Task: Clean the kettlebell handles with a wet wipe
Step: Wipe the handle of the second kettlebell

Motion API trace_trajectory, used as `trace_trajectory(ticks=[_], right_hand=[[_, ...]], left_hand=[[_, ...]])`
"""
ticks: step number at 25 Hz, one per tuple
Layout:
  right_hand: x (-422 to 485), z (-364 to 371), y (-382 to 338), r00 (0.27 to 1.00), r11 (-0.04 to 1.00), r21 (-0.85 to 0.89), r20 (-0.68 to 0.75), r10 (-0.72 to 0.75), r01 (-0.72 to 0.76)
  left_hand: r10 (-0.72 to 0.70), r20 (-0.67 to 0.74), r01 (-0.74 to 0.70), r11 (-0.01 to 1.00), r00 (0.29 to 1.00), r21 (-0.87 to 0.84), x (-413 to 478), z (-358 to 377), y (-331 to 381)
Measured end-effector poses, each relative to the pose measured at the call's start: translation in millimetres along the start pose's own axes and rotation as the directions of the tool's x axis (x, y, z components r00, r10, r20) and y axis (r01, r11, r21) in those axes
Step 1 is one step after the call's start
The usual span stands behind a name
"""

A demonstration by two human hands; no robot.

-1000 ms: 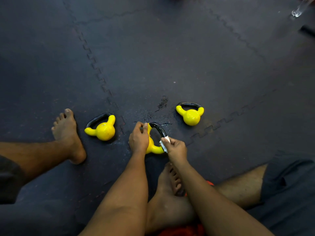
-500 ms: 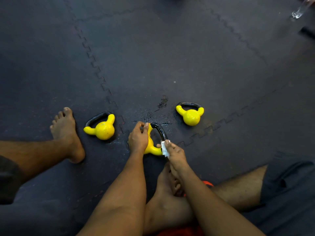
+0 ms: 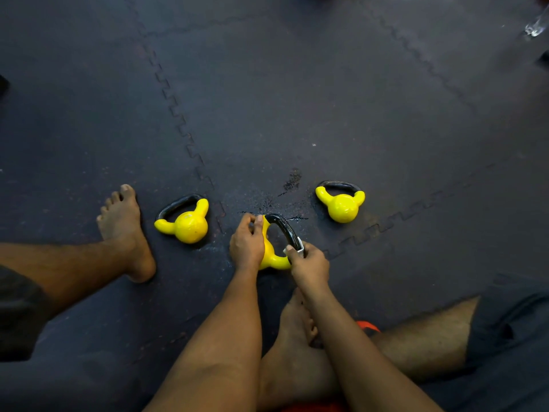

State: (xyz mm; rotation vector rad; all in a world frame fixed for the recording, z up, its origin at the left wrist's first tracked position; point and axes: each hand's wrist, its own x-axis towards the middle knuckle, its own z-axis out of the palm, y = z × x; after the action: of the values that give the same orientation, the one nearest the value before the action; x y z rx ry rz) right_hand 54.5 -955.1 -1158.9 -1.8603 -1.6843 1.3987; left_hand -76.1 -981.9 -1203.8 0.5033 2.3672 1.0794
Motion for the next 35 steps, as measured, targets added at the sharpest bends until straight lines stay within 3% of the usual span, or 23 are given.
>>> trace_trajectory(ticks=[3,5,11,13,17,21,24,26,28,31,33,35], right_hand=[[4.0,0.4,-9.3,0.998,0.994,0.091,-0.019,0.064,-0.062],[14.0,0.1,-17.7,0.988,0.973,0.177,0.083,0.132,-0.145],[33.3,-11.0,-46.0,0.931,0.944,0.272,0.357,0.084,-0.189],[29.0,-3.7,-32.4,0.959,0.964,0.251,0.284,0.013,-0.087],[-14.6,-0.1,-4.8,0.983,0.981,0.072,-0.002,-0.182,0.182],[-24.2,8.3,-0.4,0.938,0.926,-0.150,0.076,-0.338,0.346],[4.9,8.6,-21.0,0.907,0.885,-0.203,0.137,-0.398,0.419],[33.2,3.2,-40.4,0.937,0.937,-0.169,0.230,-0.264,0.305],[56.2,-0.4,-51.2,0.929,0.998,0.028,0.366,-0.056,0.049],[49.3,1.3,-43.9,0.893,0.946,0.236,0.438,0.100,-0.222],[34.5,7.6,-28.1,0.928,0.910,0.346,0.360,0.093,-0.226],[23.7,10.7,-9.3,0.967,0.912,0.401,0.253,-0.016,-0.090]], left_hand=[[0.022,-0.003,-0.022,1.000,1.000,-0.010,-0.9,2.1,-3.2],[0.038,-0.003,-0.038,0.999,0.999,-0.001,-0.6,2.3,-5.3],[0.024,-0.013,-0.024,1.000,1.000,0.004,-0.3,-1.3,-4.4],[0.024,-0.024,-0.024,1.000,0.999,0.013,-1.7,-0.7,-3.5],[0.014,-0.047,-0.012,0.999,0.999,0.045,-5.3,1.8,2.1],[0.020,-0.028,-0.018,0.998,0.999,0.057,-8.1,0.8,5.7],[0.063,-0.011,-0.063,0.998,0.998,0.024,-6.4,-0.6,-0.6],[0.061,-0.015,-0.061,0.998,0.998,0.005,-5.5,-2.0,-3.2],[0.061,-0.020,-0.061,0.998,0.998,-0.032,-5.1,-2.4,-5.6],[0.043,-0.042,-0.046,0.996,0.998,-0.072,-5.5,-6.0,-5.5],[0.040,-0.034,-0.042,0.996,0.999,-0.076,-4.1,-4.6,-7.4],[0.057,-0.020,-0.058,0.996,0.998,-0.072,-5.8,-3.3,-6.5]])
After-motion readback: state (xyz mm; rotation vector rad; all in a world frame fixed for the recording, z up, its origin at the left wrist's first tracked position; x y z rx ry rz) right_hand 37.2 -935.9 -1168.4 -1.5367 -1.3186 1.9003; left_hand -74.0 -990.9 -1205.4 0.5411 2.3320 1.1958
